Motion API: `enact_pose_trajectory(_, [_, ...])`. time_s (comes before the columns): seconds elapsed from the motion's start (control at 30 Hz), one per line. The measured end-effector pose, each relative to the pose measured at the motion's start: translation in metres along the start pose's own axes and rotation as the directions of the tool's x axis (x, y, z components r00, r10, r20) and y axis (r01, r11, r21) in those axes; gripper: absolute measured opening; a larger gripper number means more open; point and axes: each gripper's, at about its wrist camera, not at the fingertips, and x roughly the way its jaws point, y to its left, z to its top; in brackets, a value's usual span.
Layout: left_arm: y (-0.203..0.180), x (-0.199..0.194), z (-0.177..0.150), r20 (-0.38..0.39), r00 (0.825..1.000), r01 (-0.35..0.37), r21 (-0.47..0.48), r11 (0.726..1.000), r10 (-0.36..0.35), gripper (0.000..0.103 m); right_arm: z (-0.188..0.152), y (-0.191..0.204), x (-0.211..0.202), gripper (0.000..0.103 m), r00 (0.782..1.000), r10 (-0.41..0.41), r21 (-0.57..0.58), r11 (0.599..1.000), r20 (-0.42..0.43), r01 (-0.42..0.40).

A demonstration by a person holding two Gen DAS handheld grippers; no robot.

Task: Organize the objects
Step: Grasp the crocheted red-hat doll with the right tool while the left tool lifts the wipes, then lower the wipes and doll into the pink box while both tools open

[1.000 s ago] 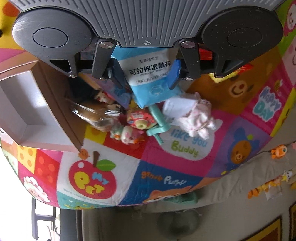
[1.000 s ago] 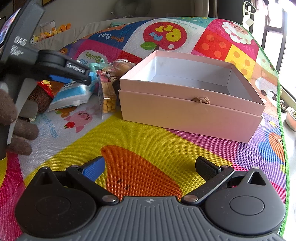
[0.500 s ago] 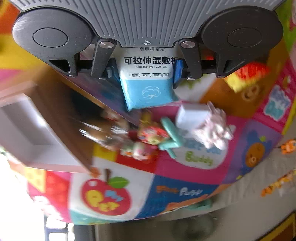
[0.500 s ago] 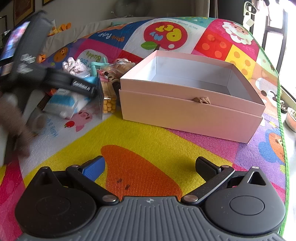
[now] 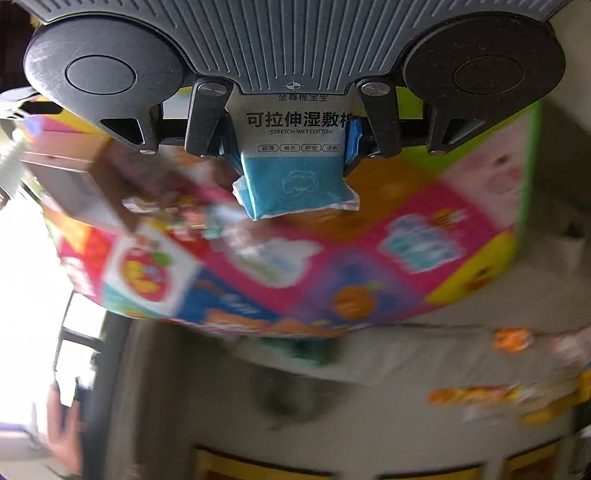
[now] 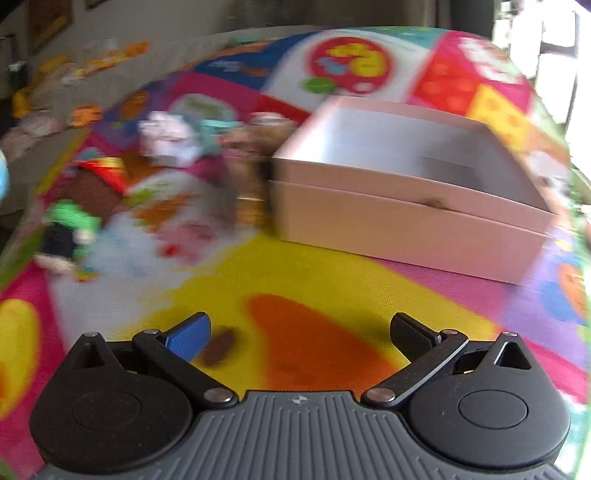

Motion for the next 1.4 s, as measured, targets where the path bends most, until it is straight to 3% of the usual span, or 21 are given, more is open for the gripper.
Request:
enact_pose_trajectory(0.17, [0.044, 0.001, -0.015, -0.001, 1.000, -0.016, -0.122, 0.992, 0.016, 0.056, 0.033, 0.065, 0.003, 0.103, 0.983, 0.165, -0.076, 0.984, 0.076, -0.159])
enact_pose_trajectory(0.27, [0.054, 0.003, -0.017, 0.014, 1.000, 0.000, -0.146, 0.989, 0.002, 0.056, 0.057, 0.116, 0.019, 0.103, 0.960, 0.267, -0.138, 0.957, 0.080, -0.254])
enact_pose_trajectory(0.4, [0.062, 0.003, -0.022, 0.011, 1.000, 0.011, -0.139, 0.990, -0.010, 0.056, 0.081, 0.159, 0.056, 0.102, 0.960, 0.275, -0.107, 0.957, 0.048, -0.269])
enact_pose_trajectory(0.5, [0.059, 0.005, -0.025, 0.000, 1.000, 0.016, -0.116, 0.993, -0.016, 0.056, 0.094, 0.171, 0.080, 0.088, 0.967, 0.256, -0.087, 0.963, 0.006, -0.254])
enact_pose_trajectory(0.57, [0.058, 0.007, -0.025, -0.008, 1.000, 0.023, -0.113, 0.993, -0.024, 0.056, 0.098, 0.171, 0.086, 0.067, 0.964, 0.266, -0.086, 0.960, -0.024, -0.267])
enact_pose_trajectory(0.73, [0.039, 0.009, -0.026, -0.026, 0.998, 0.049, -0.082, 0.995, -0.052, 0.056, 0.088, 0.140, 0.056, 0.063, 0.953, 0.302, -0.070, 0.951, 0.002, -0.302])
enact_pose_trajectory(0.83, [0.015, 0.011, -0.022, -0.043, 0.994, 0.095, -0.048, 0.994, -0.097, 0.056, 0.076, 0.109, 0.021, 0.063, 0.948, 0.315, -0.063, 0.948, 0.042, -0.312])
enact_pose_trajectory(0.93, [-0.025, 0.014, -0.011, -0.054, 0.982, 0.184, 0.018, 0.983, -0.183, 0.056, 0.054, 0.064, -0.029, 0.063, 0.947, 0.300, -0.060, 0.954, 0.116, -0.295])
enact_pose_trajectory(1.0, [-0.056, 0.019, 0.001, -0.059, 0.967, 0.251, 0.064, 0.966, -0.247, 0.056, 0.037, 0.035, -0.060, 0.063, 0.949, 0.263, -0.050, 0.965, 0.173, -0.258])
enact_pose_trajectory(1.13, [-0.147, 0.052, 0.036, -0.086, 0.926, 0.378, 0.189, 0.906, -0.368, 0.056, 0.005, -0.013, -0.104, 0.063, 0.951, 0.161, -0.008, 0.986, 0.265, -0.165])
enact_pose_trajectory(1.27, [-0.240, 0.115, 0.052, -0.188, 0.902, 0.425, 0.233, 0.875, -0.388, 0.056, -0.020, -0.049, -0.125, 0.063, 0.947, 0.056, 0.048, 0.996, 0.318, -0.075])
enact_pose_trajectory(1.33, [-0.279, 0.154, 0.051, -0.253, 0.897, 0.417, 0.209, 0.885, -0.363, 0.056, -0.029, -0.063, -0.126, 0.063, 0.947, 0.054, 0.084, 0.993, 0.318, -0.085])
enact_pose_trajectory(1.4, [-0.306, 0.188, 0.046, -0.289, 0.904, 0.379, 0.207, 0.902, -0.314, 0.056, -0.035, -0.075, -0.126, 0.063, 0.945, 0.053, 0.118, 0.988, 0.323, -0.095])
